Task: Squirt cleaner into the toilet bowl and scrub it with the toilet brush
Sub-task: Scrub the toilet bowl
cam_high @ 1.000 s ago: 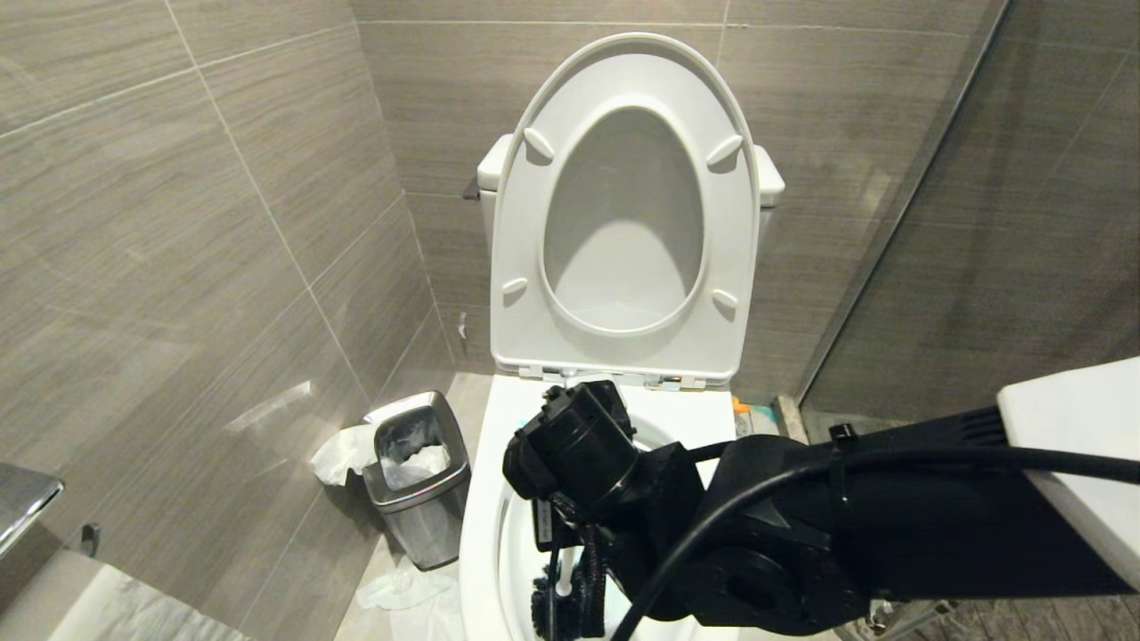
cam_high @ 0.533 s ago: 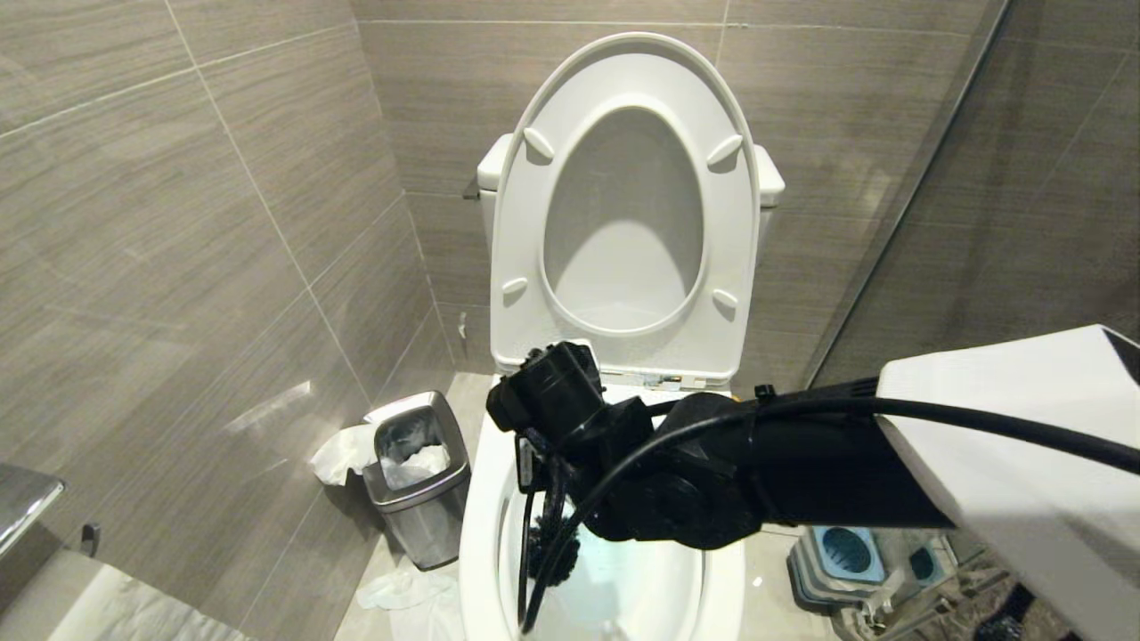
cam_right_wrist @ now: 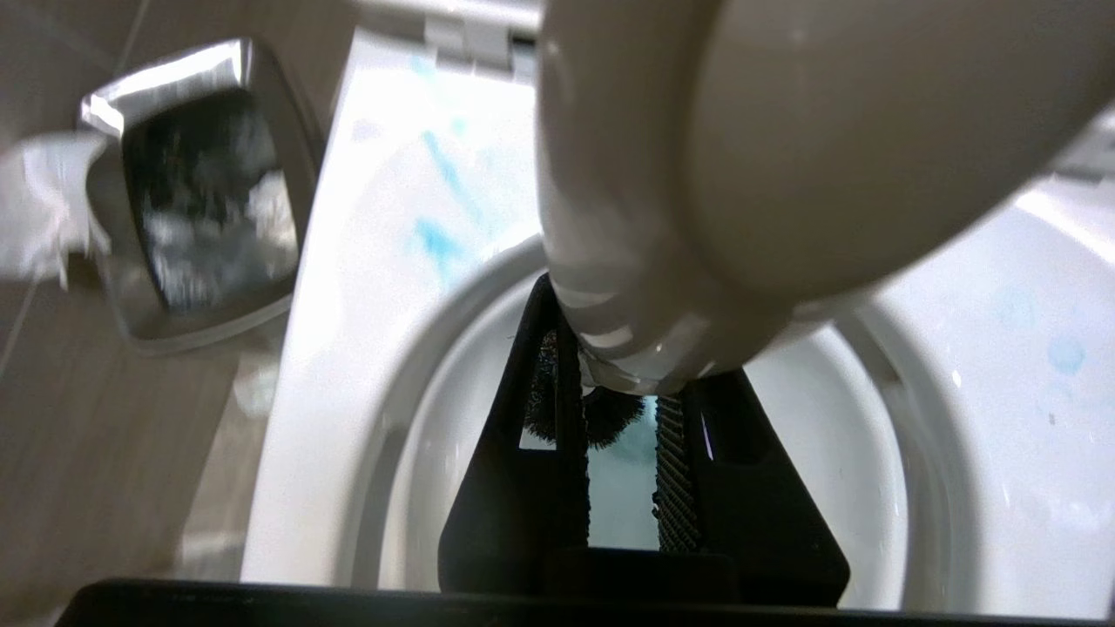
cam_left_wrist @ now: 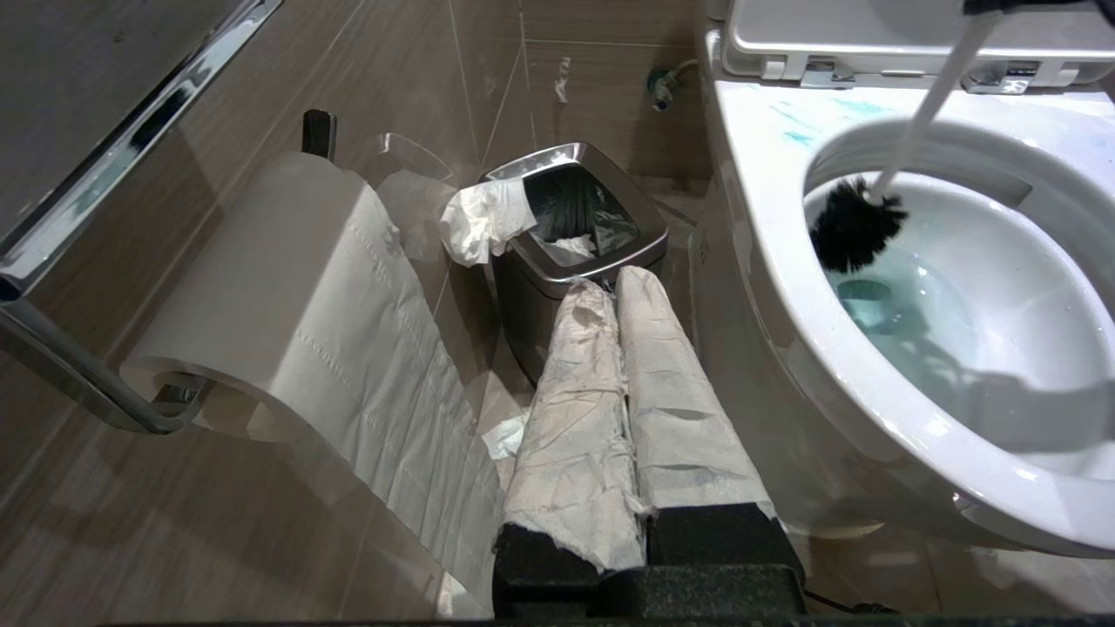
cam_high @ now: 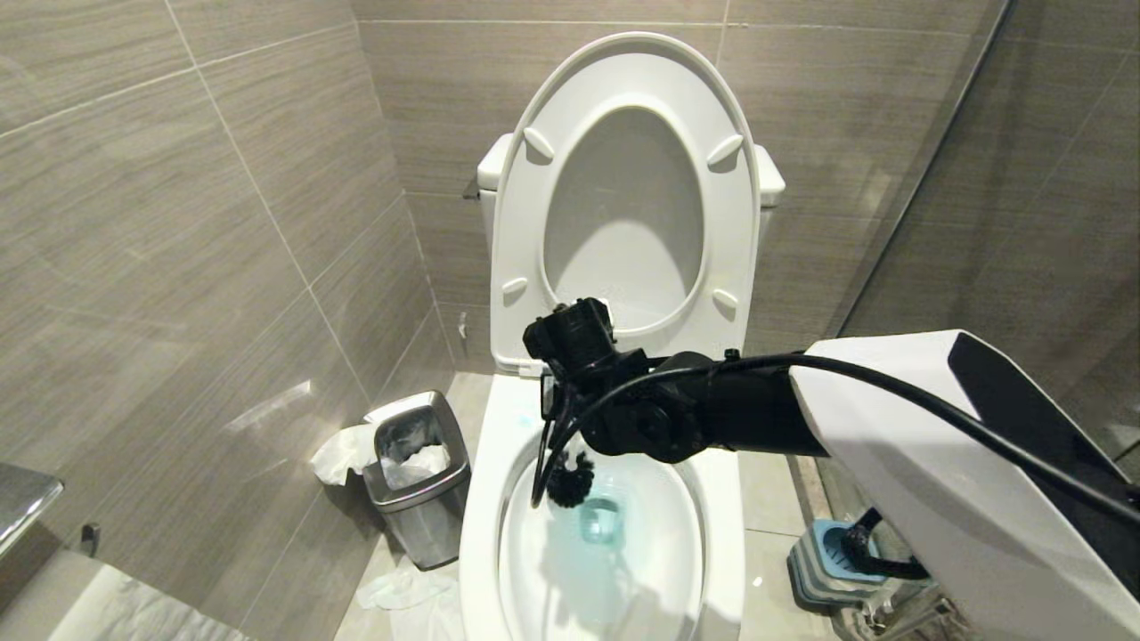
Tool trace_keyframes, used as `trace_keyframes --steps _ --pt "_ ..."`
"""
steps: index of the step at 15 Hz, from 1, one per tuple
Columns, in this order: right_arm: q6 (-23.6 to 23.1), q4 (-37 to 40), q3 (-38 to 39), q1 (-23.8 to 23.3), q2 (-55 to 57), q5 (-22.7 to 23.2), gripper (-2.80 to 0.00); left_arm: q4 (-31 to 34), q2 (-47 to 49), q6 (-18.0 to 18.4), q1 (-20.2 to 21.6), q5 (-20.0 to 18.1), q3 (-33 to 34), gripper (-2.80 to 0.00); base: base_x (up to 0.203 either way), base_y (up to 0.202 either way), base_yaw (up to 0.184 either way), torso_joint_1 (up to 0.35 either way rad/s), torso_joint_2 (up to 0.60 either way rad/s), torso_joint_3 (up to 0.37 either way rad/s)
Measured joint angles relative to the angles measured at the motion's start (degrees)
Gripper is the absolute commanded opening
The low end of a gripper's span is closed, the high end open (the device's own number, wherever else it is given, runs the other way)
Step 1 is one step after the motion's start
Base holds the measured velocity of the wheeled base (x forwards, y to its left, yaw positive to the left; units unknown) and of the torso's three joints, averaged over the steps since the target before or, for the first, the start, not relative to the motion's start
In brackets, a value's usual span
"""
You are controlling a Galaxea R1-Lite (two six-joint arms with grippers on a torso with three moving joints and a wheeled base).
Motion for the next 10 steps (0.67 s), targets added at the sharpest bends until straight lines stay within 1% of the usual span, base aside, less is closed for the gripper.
trace_keyframes --steps 1,4,6,10 --pt "-0.01 -0.41 -1.6 -0.5 1.29 -0.85 -2.8 0.02 0.0 -0.01 0.0 -0.01 0.0 -2.8 0.0 0.0 0.0 0.0 0.0 0.0" --pt "-0.03 -0.22 -2.53 -1.67 2.57 -1.19 -2.8 0.01 0.0 -0.01 0.0 0.02 0.0 -2.8 0.0 0.0 0.0 0.0 0.0 0.0" --pt "-0.15 1.27 -0.98 -2.32 1.43 -1.16 -2.8 0.01 0.0 0.0 0.0 -0.01 0.0 -2.8 0.0 0.0 0.0 0.0 0.0 0.0" --pt "-0.12 2.09 2.36 -5.87 -1.17 -1.24 -2.8 0.04 0.0 -0.01 0.0 -0.01 0.0 -2.8 0.0 0.0 0.0 0.0 0.0 0.0"
